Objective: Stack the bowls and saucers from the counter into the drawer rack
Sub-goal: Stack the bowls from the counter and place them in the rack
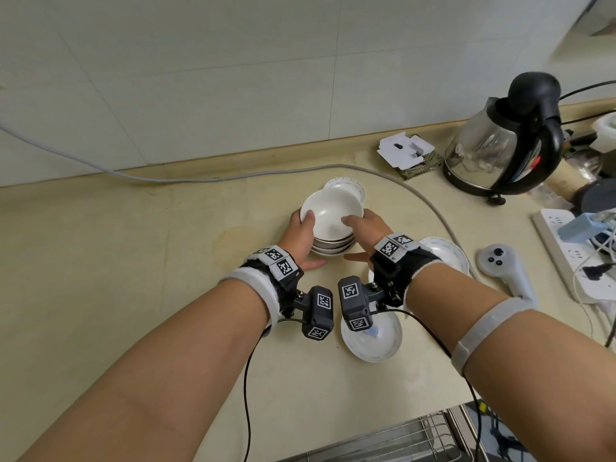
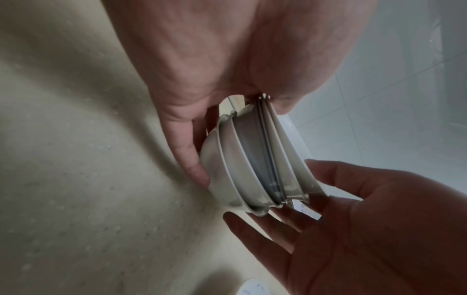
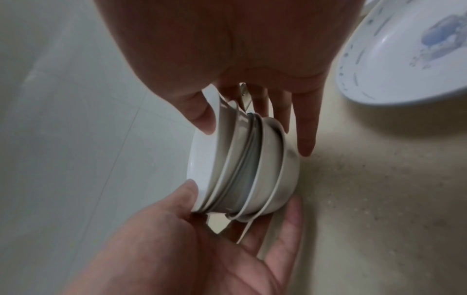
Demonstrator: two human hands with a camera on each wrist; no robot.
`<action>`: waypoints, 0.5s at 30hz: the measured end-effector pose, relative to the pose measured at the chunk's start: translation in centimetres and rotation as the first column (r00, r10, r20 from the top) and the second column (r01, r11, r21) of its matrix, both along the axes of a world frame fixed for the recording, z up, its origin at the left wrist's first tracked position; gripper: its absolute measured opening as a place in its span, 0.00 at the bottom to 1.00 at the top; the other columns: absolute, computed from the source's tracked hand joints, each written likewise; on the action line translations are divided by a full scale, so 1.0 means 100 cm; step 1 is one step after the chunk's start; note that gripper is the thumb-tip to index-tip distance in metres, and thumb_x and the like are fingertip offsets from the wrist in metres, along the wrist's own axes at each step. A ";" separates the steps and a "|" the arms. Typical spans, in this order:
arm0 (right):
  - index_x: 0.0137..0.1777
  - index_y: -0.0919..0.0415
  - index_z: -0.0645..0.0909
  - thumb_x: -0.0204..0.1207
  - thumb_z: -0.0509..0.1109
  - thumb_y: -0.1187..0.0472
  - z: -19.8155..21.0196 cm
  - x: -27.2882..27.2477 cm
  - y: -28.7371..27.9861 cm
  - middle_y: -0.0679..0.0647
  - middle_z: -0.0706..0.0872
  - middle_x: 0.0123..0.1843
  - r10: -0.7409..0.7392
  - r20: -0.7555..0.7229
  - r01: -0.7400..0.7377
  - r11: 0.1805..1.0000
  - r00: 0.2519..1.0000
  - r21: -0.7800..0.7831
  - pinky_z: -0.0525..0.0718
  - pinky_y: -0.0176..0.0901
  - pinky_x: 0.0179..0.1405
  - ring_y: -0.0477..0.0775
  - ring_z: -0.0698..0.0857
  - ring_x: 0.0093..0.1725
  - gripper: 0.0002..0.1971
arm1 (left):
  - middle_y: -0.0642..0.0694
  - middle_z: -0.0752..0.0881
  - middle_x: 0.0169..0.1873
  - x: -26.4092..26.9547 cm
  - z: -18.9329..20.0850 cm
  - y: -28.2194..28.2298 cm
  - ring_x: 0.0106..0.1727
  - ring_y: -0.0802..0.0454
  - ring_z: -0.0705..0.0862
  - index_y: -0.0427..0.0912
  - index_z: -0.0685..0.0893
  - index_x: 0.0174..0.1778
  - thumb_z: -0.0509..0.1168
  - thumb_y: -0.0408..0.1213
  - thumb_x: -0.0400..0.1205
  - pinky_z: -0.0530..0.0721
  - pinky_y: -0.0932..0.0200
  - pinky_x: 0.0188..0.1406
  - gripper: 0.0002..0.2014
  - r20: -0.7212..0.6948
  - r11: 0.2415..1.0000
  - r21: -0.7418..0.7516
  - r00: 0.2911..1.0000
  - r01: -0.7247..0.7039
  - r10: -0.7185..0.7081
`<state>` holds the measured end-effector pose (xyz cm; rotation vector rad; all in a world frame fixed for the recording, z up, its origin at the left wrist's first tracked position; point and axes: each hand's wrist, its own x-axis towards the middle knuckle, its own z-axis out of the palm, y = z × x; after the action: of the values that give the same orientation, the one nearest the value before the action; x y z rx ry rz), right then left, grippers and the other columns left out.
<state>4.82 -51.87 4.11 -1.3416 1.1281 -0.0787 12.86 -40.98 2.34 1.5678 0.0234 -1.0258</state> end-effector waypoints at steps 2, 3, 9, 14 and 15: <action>0.75 0.55 0.75 0.80 0.67 0.57 0.002 -0.001 -0.002 0.60 0.77 0.73 -0.010 0.009 0.010 0.999 1.000 0.044 0.87 0.68 0.61 0.64 0.75 0.72 0.23 | 0.51 0.69 0.70 0.000 0.000 0.000 0.73 0.41 0.72 0.61 0.64 0.82 0.55 0.54 0.89 0.86 0.29 0.62 0.23 -0.007 1.000 -0.006 1.000 0.006 -0.006; 0.75 0.54 0.75 0.79 0.67 0.56 0.003 -0.002 -0.002 0.59 0.76 0.73 -0.013 0.015 0.012 0.998 1.000 0.061 0.87 0.68 0.62 0.63 0.75 0.73 0.23 | 0.51 0.69 0.70 0.000 0.000 0.000 0.73 0.42 0.72 0.61 0.64 0.82 0.55 0.55 0.89 0.86 0.30 0.62 0.23 -0.003 1.000 -0.007 1.000 0.011 -0.011; 0.76 0.48 0.73 0.77 0.68 0.54 0.006 -0.002 0.000 0.56 0.76 0.74 -0.003 0.055 -0.001 0.998 0.998 0.065 0.82 0.72 0.66 0.63 0.75 0.72 0.26 | 0.47 0.71 0.72 0.001 0.001 -0.001 0.73 0.40 0.76 0.57 0.65 0.82 0.56 0.56 0.88 0.88 0.33 0.61 0.25 -0.038 1.000 0.014 0.999 0.007 -0.006; 0.80 0.48 0.67 0.81 0.64 0.52 0.007 0.001 0.001 0.58 0.73 0.76 0.002 0.019 -0.002 1.000 1.000 0.026 0.85 0.71 0.62 0.63 0.74 0.71 0.26 | 0.47 0.71 0.71 0.003 0.003 -0.003 0.73 0.39 0.77 0.54 0.65 0.82 0.56 0.56 0.88 0.89 0.33 0.59 0.26 -0.054 1.000 0.020 0.999 0.000 0.001; 0.80 0.48 0.66 0.83 0.61 0.51 0.007 0.001 0.002 0.58 0.72 0.77 0.006 0.005 -0.006 1.000 1.000 0.016 0.86 0.71 0.61 0.65 0.74 0.73 0.25 | 0.46 0.72 0.73 0.004 0.002 -0.004 0.72 0.38 0.77 0.55 0.65 0.82 0.56 0.56 0.88 0.90 0.33 0.57 0.26 -0.050 1.000 0.017 0.999 -0.005 0.005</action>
<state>4.94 -51.70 4.83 -1.3302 1.1183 -0.0684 13.22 -41.41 2.59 1.5564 0.0707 -1.0633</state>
